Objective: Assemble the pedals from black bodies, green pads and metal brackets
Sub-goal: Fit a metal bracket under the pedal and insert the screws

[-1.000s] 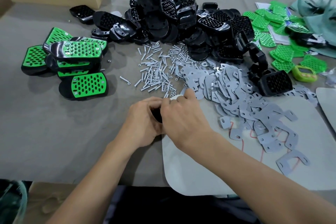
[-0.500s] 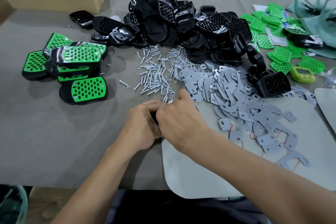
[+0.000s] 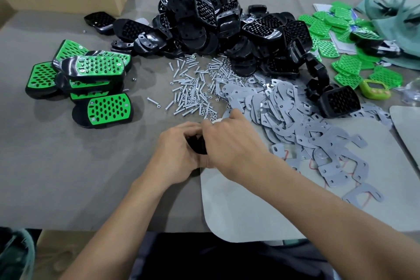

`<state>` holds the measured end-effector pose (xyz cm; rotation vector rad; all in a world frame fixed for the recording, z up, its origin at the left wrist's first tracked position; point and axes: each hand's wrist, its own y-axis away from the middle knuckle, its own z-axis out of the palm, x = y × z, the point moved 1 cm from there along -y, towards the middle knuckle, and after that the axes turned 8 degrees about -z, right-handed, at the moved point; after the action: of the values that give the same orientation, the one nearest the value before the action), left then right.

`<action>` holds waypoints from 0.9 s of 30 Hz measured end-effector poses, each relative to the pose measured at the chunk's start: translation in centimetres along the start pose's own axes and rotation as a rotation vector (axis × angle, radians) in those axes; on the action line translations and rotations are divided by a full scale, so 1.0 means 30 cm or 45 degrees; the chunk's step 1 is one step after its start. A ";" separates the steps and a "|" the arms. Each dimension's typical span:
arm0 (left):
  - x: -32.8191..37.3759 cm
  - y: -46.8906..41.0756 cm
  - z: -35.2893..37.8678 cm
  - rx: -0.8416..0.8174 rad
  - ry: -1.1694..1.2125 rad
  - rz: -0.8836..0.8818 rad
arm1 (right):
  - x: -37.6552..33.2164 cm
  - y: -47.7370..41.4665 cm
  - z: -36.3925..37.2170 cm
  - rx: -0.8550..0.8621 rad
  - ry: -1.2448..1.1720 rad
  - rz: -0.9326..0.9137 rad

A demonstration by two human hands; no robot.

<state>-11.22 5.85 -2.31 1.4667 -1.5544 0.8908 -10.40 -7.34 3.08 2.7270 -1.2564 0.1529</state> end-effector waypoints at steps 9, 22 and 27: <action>-0.020 -0.001 0.001 0.017 -0.011 -0.025 | -0.043 -0.004 0.033 0.053 0.105 -0.072; -0.006 -0.004 0.003 -0.005 0.012 -0.062 | 0.007 -0.003 0.024 0.054 -0.027 -0.086; -0.022 -0.004 0.000 0.011 -0.016 -0.059 | -0.026 -0.006 0.030 0.058 0.052 -0.073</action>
<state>-11.09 6.11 -2.92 1.5107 -1.5214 0.8639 -10.74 -6.79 2.06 2.7801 -1.1775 0.2333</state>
